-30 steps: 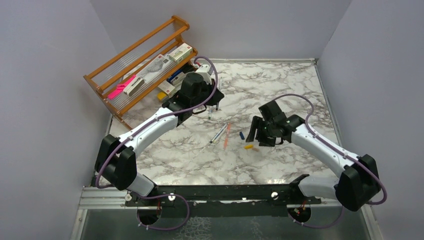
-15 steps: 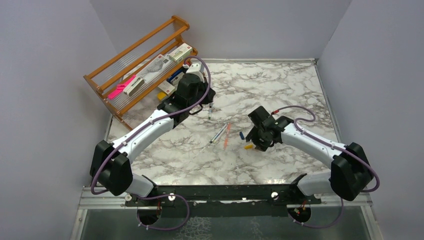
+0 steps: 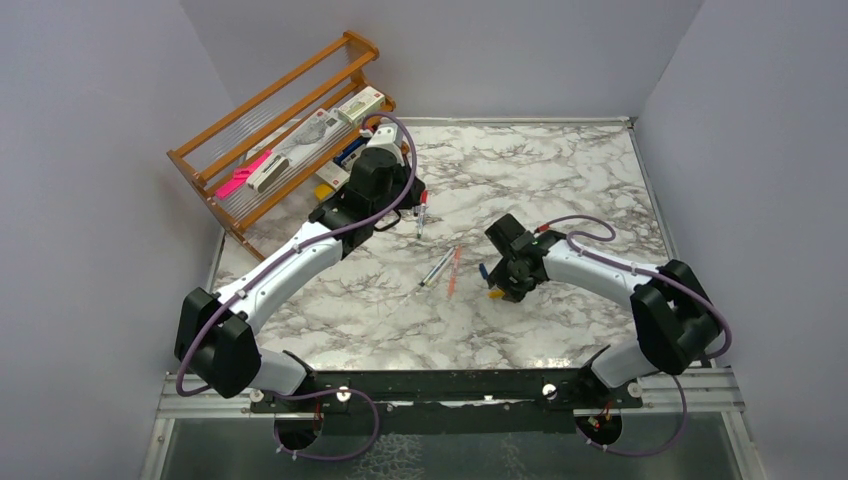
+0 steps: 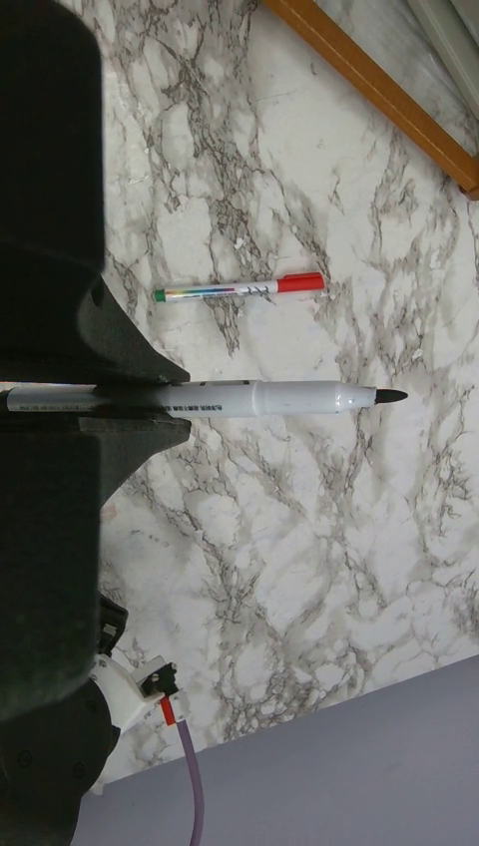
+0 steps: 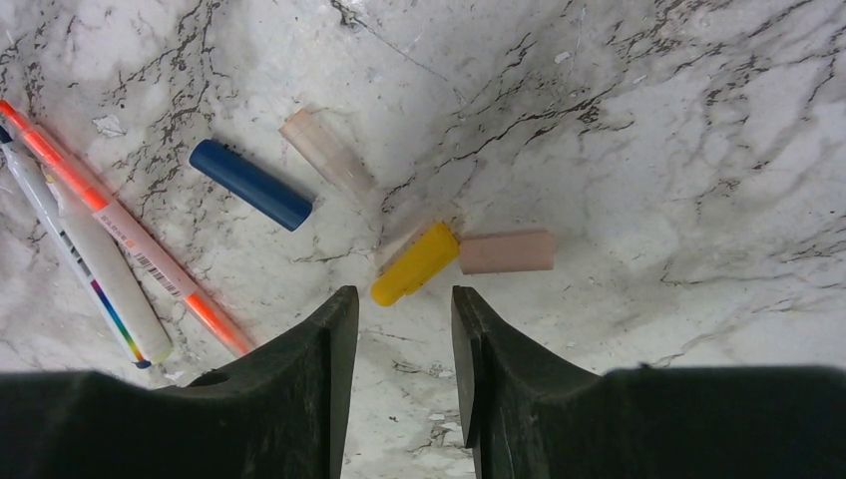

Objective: Insert the pens into the pen caps

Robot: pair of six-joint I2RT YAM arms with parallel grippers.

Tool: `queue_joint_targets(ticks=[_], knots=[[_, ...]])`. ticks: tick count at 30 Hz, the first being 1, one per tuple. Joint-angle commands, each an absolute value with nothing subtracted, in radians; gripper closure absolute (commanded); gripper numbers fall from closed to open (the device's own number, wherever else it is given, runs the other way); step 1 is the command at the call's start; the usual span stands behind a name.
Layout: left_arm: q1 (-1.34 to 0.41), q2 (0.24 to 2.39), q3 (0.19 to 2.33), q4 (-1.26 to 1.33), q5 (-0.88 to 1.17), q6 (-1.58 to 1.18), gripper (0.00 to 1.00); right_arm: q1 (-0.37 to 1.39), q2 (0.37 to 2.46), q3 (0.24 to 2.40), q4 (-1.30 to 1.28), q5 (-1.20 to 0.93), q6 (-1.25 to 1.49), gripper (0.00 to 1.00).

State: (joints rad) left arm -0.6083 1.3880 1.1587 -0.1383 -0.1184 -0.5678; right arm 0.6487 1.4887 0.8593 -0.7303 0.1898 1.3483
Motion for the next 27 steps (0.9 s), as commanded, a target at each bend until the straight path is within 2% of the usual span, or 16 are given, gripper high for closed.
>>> queue_joint_targets(ticks=[1,9,16,21,27], knots=[[-0.601,1.364,1.144,-0.138,-0.136,-0.555,1.0,0.652,1.522,0.884,-0.698,0.198,1.362,0.61],[-0.593,1.36,1.144,-0.151,-0.13,-0.544,1.0,0.653,1.583,0.889,-0.681,0.189,1.368,0.64],[-0.582,1.364,1.138,-0.144,-0.122,-0.544,1.0,0.653,1.603,0.919,-0.69,0.201,1.35,0.78],[-0.577,1.375,1.136,-0.124,-0.102,-0.549,1.0,0.653,1.609,0.957,-0.702,0.183,1.302,0.98],[-0.565,1.376,1.138,-0.067,-0.05,-0.56,1.0,0.655,1.535,1.088,-0.784,0.181,1.183,0.99]])
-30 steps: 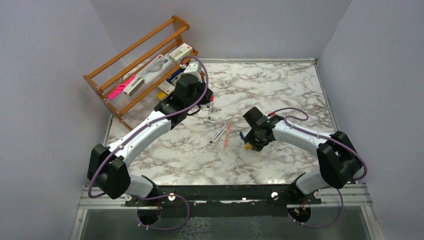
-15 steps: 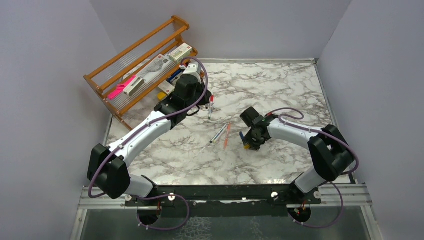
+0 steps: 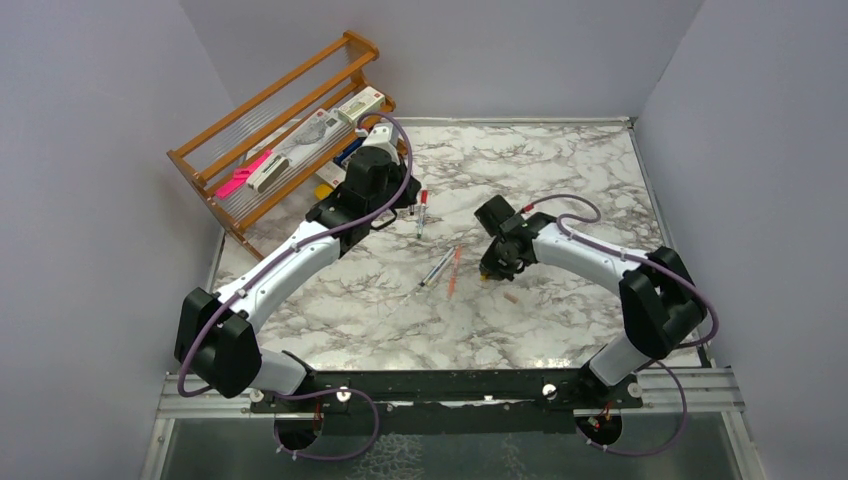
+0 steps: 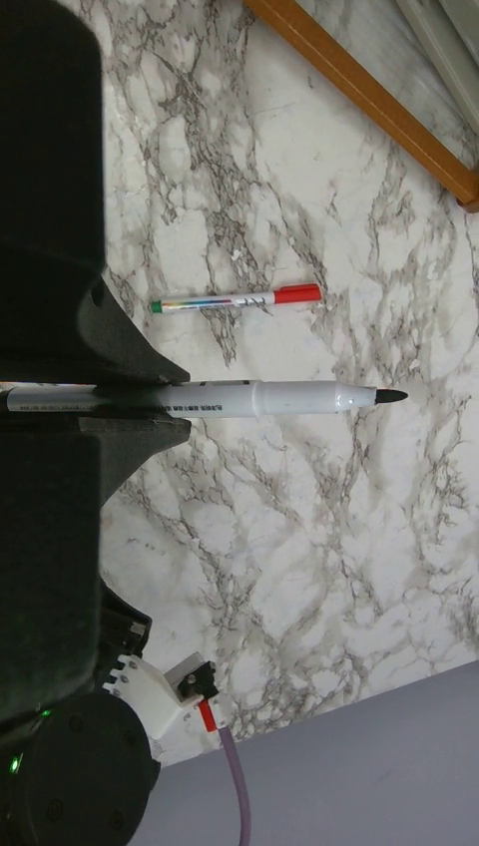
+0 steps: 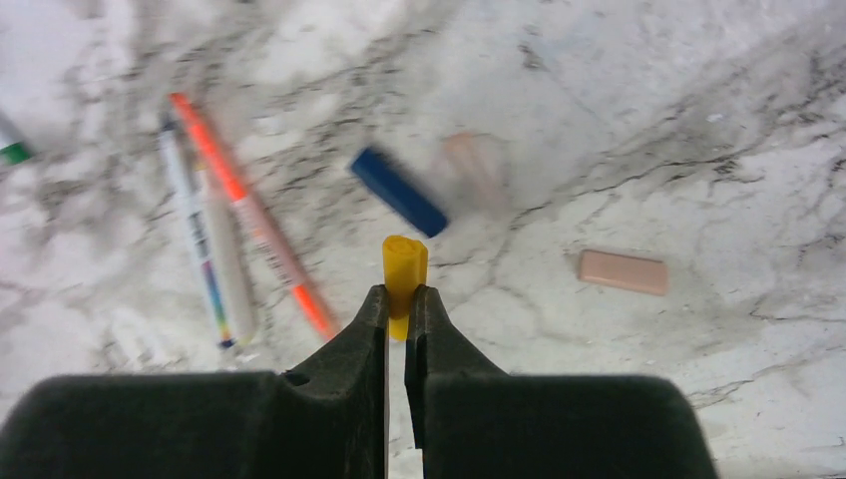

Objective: Insert the pens into the pen caps

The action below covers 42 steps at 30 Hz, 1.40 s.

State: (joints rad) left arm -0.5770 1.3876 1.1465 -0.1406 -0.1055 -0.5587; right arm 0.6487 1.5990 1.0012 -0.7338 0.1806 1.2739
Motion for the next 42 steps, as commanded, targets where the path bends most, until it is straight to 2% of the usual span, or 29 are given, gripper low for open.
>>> queue_joint_targets(ticks=[1,4,9,12,18,23,29,42], knots=[[-0.561,1.374,1.139,-0.048,-0.026,-0.556,1.0,0.654,1.509,1.108,-0.798,0.194,1.164,0.99],[-0.557,1.389,1.175,-0.026,0.071,-0.535,1.0,0.653,1.405,1.152,-0.762,0.23,1.063,0.99],[-0.558,1.434,1.216,0.065,0.323,-0.56,1.0,0.631,1.249,1.188,-0.497,0.194,0.803,0.99],[-0.559,1.457,1.23,0.144,0.447,-0.621,1.0,0.594,1.23,1.268,-0.468,0.214,0.757,0.99],[-0.6,1.5,1.293,0.209,0.623,-0.648,1.0,0.496,1.232,1.365,-0.326,0.024,0.649,0.99],[-0.632,1.497,1.305,0.248,0.665,-0.664,1.0,0.477,1.264,1.43,-0.291,-0.027,0.61,0.99],[-0.651,1.484,1.306,0.237,0.668,-0.66,1.0,0.476,1.244,1.398,-0.22,-0.093,0.651,0.99],[-0.657,1.411,1.247,0.253,0.581,-0.668,1.0,0.476,1.198,1.385,-0.261,-0.109,0.655,0.99]])
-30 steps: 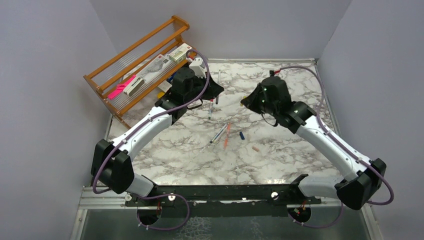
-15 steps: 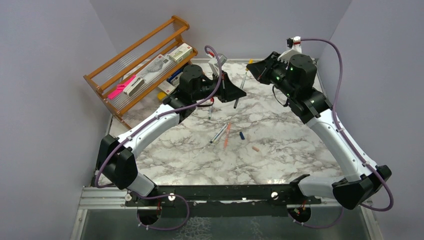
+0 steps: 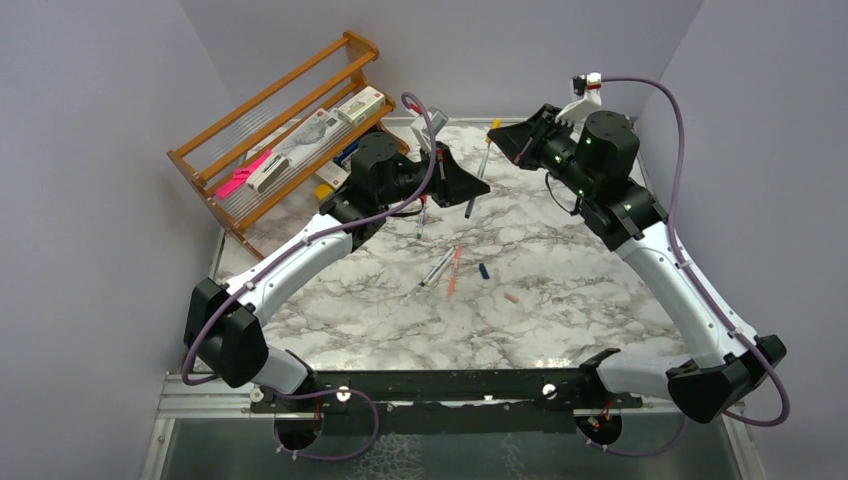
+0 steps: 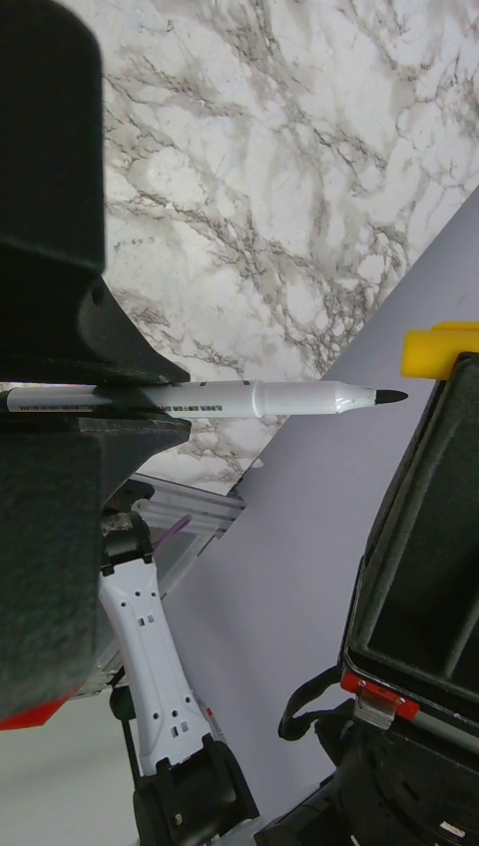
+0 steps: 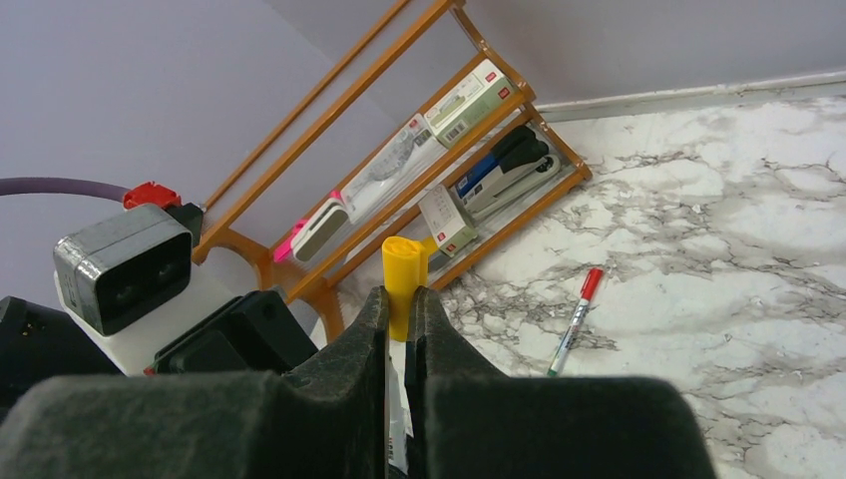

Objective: Insert the pens into the pen caps

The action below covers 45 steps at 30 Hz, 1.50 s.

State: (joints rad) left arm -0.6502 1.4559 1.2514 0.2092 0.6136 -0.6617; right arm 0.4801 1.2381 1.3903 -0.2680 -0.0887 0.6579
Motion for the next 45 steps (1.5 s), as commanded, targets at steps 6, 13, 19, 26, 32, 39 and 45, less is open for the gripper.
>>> queue_joint_targets(ticks=[6,13,19,26,32,39,45], knots=[[-0.657,1.408,1.246,0.25,0.57,-0.661,1.0,0.475,1.18,1.388,-0.283,-0.124,0.644,0.99],[-0.665,1.405,1.228,0.251,0.549,-0.663,1.0,0.475,1.177,1.395,-0.269,-0.144,0.658,0.99],[-0.673,1.413,1.237,0.259,0.541,-0.666,1.0,0.475,1.181,1.387,-0.271,-0.152,0.657,0.99],[-0.676,1.421,1.247,0.258,0.545,-0.664,1.0,0.476,1.174,1.375,-0.268,-0.136,0.647,0.99],[-0.677,1.431,1.269,0.251,0.551,-0.659,1.0,0.476,1.168,1.362,-0.264,-0.112,0.63,0.99],[-0.676,1.439,1.279,0.252,0.552,-0.658,1.0,0.475,1.172,1.35,-0.252,-0.128,0.634,0.99],[-0.676,1.445,1.29,0.257,0.558,-0.658,1.0,0.475,1.175,1.335,-0.249,-0.143,0.635,0.99]])
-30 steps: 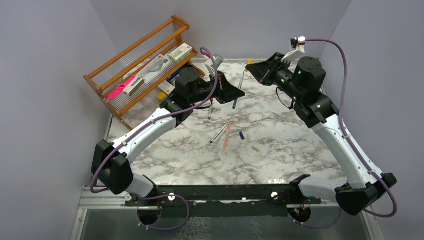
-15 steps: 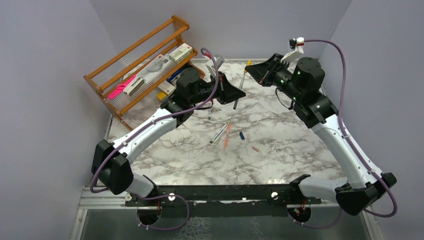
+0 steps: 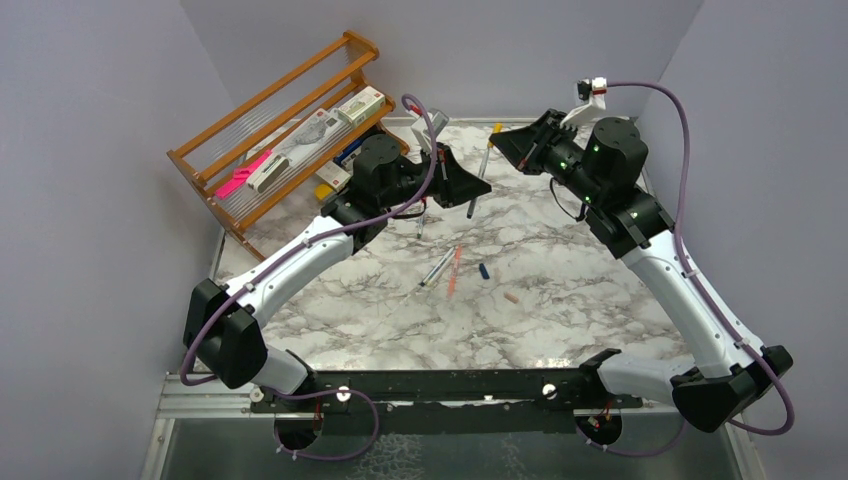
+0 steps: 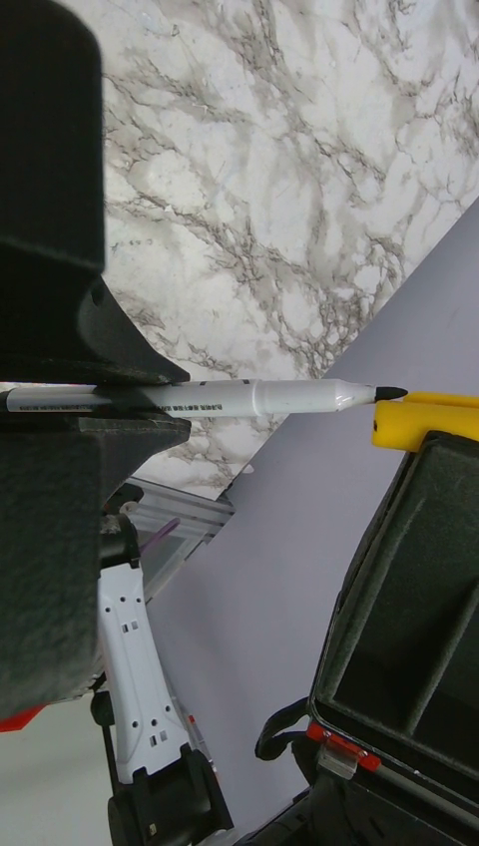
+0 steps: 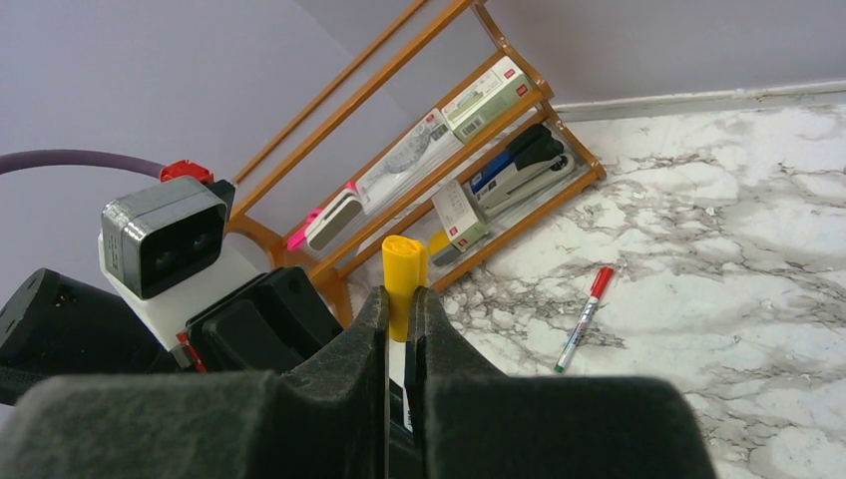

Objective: Insert the pens into the pen caps

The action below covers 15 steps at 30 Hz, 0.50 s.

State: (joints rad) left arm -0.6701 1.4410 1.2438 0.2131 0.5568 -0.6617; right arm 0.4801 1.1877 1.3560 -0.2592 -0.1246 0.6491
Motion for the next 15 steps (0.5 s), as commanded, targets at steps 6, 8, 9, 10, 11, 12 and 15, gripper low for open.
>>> queue_joint_targets(ticks=[6,8,9,10,11,12,15], knots=[[-0.676,1.443,1.285,0.26,0.554,-0.659,1.0,0.476,1.178,1.325,-0.25,-0.15,0.631,0.99],[-0.677,1.441,1.283,0.259,0.554,-0.658,1.0,0.475,1.177,1.324,-0.249,-0.148,0.63,0.99],[-0.676,1.441,1.282,0.259,0.553,-0.658,1.0,0.475,1.176,1.325,-0.248,-0.146,0.628,0.99],[-0.677,1.44,1.281,0.261,0.552,-0.659,1.0,0.476,1.176,1.328,-0.246,-0.144,0.625,0.99],[-0.677,1.441,1.281,0.259,0.552,-0.659,1.0,0.476,1.178,1.333,-0.248,-0.138,0.624,0.99],[-0.676,1.441,1.281,0.259,0.553,-0.658,1.0,0.476,1.177,1.337,-0.248,-0.131,0.622,0.99],[-0.677,1.442,1.285,0.257,0.554,-0.654,1.0,0.474,1.168,1.36,-0.256,-0.077,0.614,0.99]])
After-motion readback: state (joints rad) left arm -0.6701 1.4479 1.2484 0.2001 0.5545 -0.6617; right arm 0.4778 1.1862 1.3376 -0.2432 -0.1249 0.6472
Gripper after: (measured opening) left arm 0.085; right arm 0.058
